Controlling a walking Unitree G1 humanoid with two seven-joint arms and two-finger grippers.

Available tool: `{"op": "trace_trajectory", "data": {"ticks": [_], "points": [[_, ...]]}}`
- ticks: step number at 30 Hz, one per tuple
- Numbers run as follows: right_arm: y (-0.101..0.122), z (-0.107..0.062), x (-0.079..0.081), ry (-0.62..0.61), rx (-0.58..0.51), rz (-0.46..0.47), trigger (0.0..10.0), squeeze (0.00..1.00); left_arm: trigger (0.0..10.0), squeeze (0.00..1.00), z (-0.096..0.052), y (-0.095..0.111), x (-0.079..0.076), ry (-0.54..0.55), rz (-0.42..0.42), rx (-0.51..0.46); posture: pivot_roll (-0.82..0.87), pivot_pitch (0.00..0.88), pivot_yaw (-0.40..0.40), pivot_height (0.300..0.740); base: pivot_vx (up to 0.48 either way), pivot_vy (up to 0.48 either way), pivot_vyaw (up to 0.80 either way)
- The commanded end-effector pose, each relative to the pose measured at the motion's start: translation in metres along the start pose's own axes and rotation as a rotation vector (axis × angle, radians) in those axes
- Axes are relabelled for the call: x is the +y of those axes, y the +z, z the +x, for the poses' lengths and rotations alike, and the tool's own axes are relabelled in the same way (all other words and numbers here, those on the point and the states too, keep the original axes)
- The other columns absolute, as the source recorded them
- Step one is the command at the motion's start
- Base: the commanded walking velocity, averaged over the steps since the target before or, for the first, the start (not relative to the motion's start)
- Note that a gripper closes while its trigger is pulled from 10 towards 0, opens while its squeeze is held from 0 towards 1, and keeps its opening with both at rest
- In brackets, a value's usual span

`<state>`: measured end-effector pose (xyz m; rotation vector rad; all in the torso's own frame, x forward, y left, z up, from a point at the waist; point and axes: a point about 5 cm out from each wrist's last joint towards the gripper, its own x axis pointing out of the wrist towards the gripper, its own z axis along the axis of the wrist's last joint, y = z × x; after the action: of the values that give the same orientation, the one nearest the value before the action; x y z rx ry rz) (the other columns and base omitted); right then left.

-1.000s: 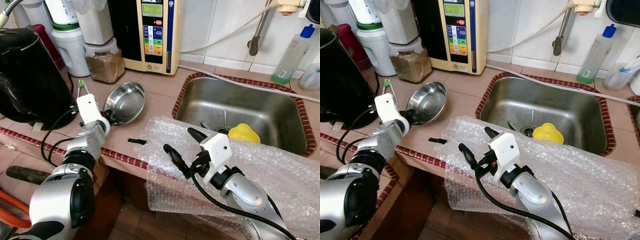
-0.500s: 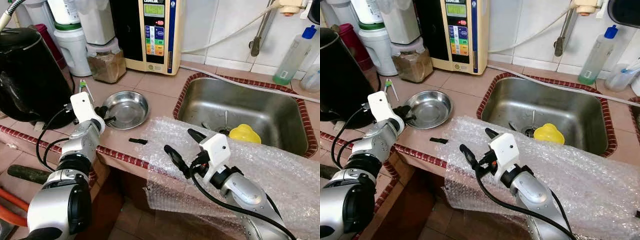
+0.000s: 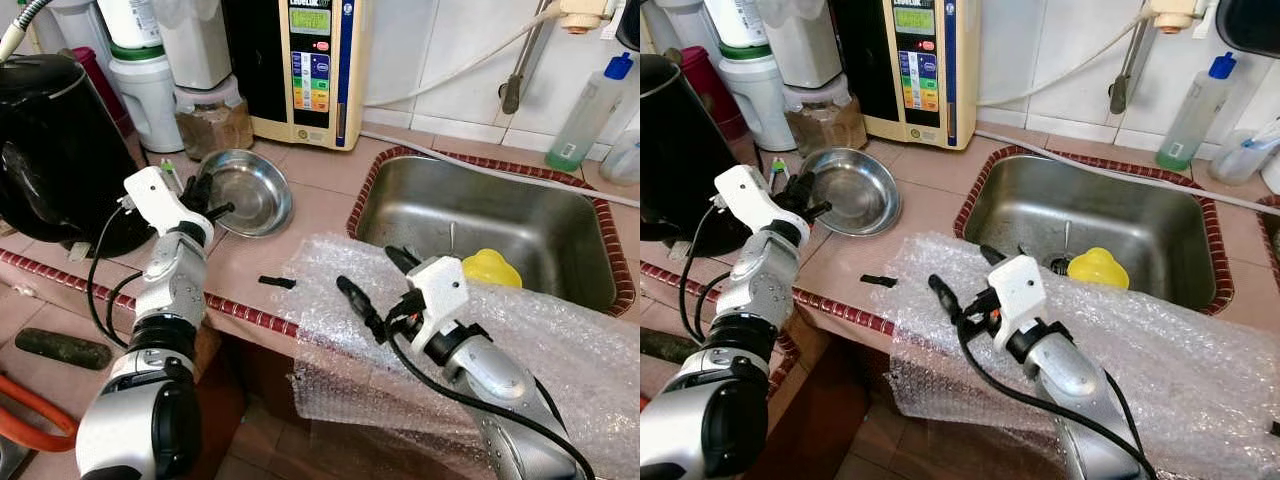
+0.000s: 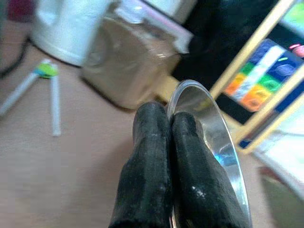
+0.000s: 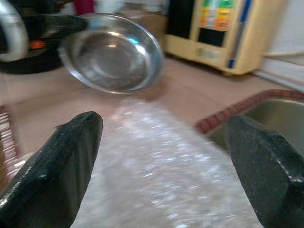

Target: Kitchen organization

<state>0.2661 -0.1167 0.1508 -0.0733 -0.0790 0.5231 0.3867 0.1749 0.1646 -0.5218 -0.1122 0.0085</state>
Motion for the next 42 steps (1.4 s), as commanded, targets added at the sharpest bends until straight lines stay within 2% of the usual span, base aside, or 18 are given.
{"op": "trace_trajectory", "data": {"ticks": [1,5,8,11,12,14,17,22,23,24,28,35,38,42], "points": [[0.006,0.003,-0.011,-0.074,-0.034,0.005,10.0,0.00,0.0,0.00,0.001,0.011,-0.010,-0.074,-0.027,-0.067,-0.05,0.028,0.045,0.740,0.000,0.000,0.00],[0.011,0.008,-0.024,-0.153,-0.069,0.049,10.0,0.00,0.0,0.00,-0.002,0.010,-0.029,-0.202,-0.082,-0.097,-0.04,0.027,0.038,0.740,0.000,0.000,0.00],[0.015,0.013,-0.032,-0.210,-0.107,0.118,10.0,0.00,0.0,0.00,-0.007,0.007,-0.046,-0.314,-0.113,-0.094,-0.04,0.027,0.038,0.740,0.000,0.000,0.00],[0.021,0.022,-0.039,-0.259,-0.162,0.233,10.0,0.00,0.0,0.00,-0.017,-0.003,-0.069,-0.471,-0.121,-0.068,-0.04,0.027,0.037,0.740,0.000,0.000,0.00],[0.021,0.022,-0.039,-0.259,-0.162,0.233,10.0,0.00,0.0,0.00,-0.017,-0.003,-0.069,-0.471,-0.121,-0.068,-0.04,0.027,0.037,0.740,0.000,0.000,0.00],[0.027,0.029,-0.042,-0.270,-0.200,0.287,10.0,0.00,0.0,0.00,-0.028,-0.012,-0.085,-0.583,-0.120,-0.032,-0.04,0.027,0.037,0.740,0.000,0.000,0.00],[0.031,0.035,-0.044,-0.271,-0.218,0.308,10.0,0.00,0.0,0.00,-0.035,-0.019,-0.094,-0.636,-0.113,-0.006,-0.03,0.028,0.034,0.740,0.000,0.000,0.00],[0.031,0.041,-0.046,-0.270,-0.219,0.315,10.0,0.00,0.0,0.00,-0.041,-0.022,-0.099,-0.671,-0.141,0.009,-0.03,0.028,0.034,0.740,0.000,0.000,0.00],[0.031,0.044,-0.047,-0.281,-0.218,0.336,4.6,0.00,0.0,0.00,-0.044,-0.021,-0.103,-0.697,-0.156,0.014,-0.03,0.028,0.034,0.740,0.000,0.000,0.00],[0.030,0.046,-0.048,-0.288,-0.215,0.343,0.0,0.00,0.0,0.00,-0.044,-0.021,-0.104,-0.705,-0.158,0.015,-0.03,0.028,0.034,0.740,0.000,0.000,0.00],[0.033,0.054,-0.051,-0.307,-0.220,0.394,0.0,0.00,0.0,0.00,-0.047,-0.018,-0.104,-0.713,-0.166,0.014,-0.03,0.027,0.033,0.740,0.000,0.000,0.00],[0.029,0.054,-0.060,-0.342,-0.220,0.483,0.0,0.00,0.0,0.00,-0.049,-0.016,-0.101,-0.708,-0.178,0.020,-0.02,0.026,0.028,0.740,0.000,0.000,0.00],[0.027,0.054,-0.059,-0.332,-0.212,0.501,0.0,0.00,0.0,0.00,-0.050,-0.017,-0.102,-0.706,-0.181,0.022,-0.03,0.025,0.027,0.740,0.000,0.000,0.00],[0.018,0.048,-0.055,-0.278,-0.185,0.572,0.0,0.00,0.0,0.00,-0.050,-0.017,-0.103,-0.706,-0.189,0.022,-0.03,0.025,0.026,0.740,0.000,0.000,0.00]]}}
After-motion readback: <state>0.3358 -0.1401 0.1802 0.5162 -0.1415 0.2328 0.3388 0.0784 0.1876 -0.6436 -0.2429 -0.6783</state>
